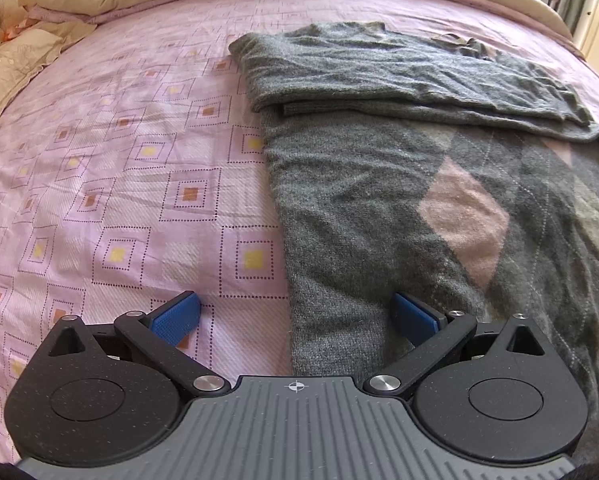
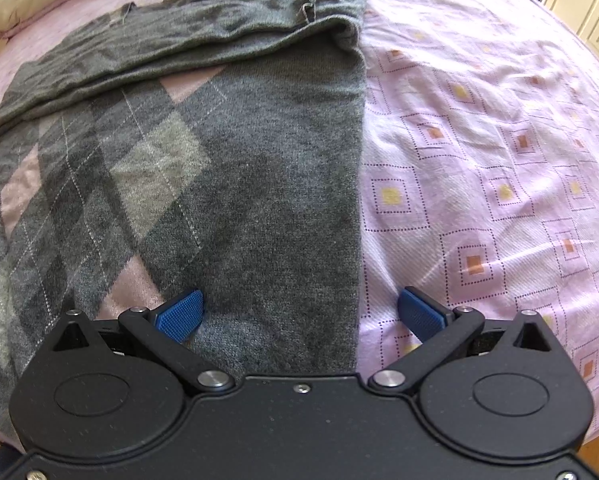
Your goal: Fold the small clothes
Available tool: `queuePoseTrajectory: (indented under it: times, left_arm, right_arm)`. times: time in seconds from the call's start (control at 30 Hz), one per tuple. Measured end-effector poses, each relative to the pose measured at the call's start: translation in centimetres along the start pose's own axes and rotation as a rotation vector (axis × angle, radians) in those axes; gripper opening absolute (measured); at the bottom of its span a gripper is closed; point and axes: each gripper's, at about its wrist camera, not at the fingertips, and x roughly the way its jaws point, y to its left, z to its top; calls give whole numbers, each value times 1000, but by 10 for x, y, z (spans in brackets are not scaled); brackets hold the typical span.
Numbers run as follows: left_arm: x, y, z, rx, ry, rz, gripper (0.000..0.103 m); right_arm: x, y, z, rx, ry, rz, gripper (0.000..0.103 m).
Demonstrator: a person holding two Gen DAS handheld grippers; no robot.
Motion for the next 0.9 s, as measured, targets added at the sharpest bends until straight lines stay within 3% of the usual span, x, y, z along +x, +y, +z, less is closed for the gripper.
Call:
queuePoseTrajectory:
  times: [0.5,0.7,0.9]
  left_arm:
    - [-8,5,-16,-12,-103,-42,102]
    - [-28,10,-39,-108,-92,-188,100]
    - [-52,6,-75,-114,-87,-250,91]
  right_arm:
    - [-11,-3,-30,-19,-204,16,103]
    - [-16,-7,-42,-41,-262,59,103]
    - [-25,-6,-61,-88,-269,101,103]
